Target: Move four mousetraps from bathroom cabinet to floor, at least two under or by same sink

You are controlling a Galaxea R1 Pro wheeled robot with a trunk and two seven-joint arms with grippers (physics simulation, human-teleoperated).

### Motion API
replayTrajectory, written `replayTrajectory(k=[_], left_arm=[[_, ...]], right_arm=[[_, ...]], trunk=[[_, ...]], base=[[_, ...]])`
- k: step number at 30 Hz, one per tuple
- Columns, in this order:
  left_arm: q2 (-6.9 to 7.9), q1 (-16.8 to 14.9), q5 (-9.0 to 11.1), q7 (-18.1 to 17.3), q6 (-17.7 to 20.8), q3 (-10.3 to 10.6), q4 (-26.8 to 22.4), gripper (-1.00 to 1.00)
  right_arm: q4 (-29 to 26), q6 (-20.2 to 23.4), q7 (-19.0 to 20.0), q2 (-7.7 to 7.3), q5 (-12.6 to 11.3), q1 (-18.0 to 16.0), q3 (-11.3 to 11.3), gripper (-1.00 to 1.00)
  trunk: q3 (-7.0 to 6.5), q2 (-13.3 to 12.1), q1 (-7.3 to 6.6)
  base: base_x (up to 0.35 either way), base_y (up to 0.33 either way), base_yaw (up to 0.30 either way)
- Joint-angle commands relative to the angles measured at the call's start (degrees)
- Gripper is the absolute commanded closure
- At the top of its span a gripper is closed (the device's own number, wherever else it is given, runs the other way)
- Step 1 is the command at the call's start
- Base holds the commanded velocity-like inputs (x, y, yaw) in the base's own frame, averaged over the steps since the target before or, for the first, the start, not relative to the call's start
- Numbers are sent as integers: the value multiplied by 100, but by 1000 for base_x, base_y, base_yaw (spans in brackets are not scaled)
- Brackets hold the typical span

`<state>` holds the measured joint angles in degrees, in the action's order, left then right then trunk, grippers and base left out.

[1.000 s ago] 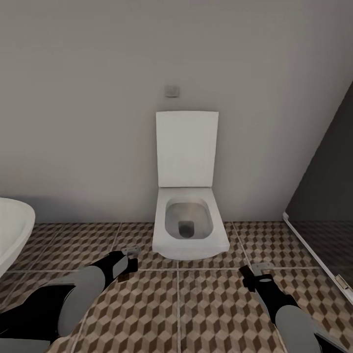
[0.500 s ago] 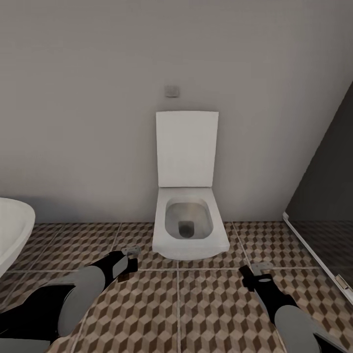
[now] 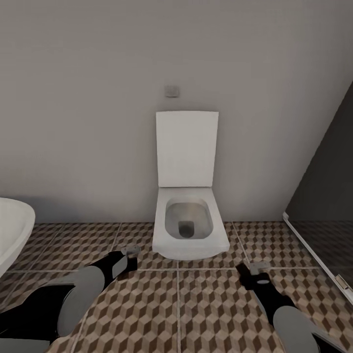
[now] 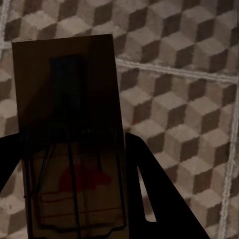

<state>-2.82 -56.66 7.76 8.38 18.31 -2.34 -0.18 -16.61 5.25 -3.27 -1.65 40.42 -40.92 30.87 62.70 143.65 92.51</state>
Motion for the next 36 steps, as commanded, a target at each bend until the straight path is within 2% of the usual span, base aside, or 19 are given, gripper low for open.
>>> replayTrajectory(k=[1, 7, 14, 27, 29, 36], left_arm=[[-1, 1, 33, 26, -19, -21, -2, 100], [4, 133, -13, -11, -164, -16, -6, 100], [120, 290, -266, -349, -204, -12, -8, 100], [229, 382, -341, -544, -209, 15, -62, 100], [232, 383, -343, -585, -204, 55, -67, 100], [222, 384, -332, -715, -134, 525, -77, 100]], right_arm=[[24, -49, -48, 5, 39, -4, 15, 100], [413, -347, -168, 8, 36, -4, 35, 100], [586, -745, -638, 30, 40, -4, 27, 100], [833, -919, -820, 34, 45, -4, 26, 100], [837, -923, -822, 34, 45, -4, 25, 100], [846, -931, -824, 37, 45, -4, 25, 100]], trunk=[[5, 2, -1], [5, 2, -1], [5, 2, -1], [5, 2, -1], [5, 2, -1], [5, 2, -1]], base=[[0, 0, 0], [0, 0, 0], [0, 0, 0], [0, 0, 0], [0, 0, 0], [0, 0, 0]])
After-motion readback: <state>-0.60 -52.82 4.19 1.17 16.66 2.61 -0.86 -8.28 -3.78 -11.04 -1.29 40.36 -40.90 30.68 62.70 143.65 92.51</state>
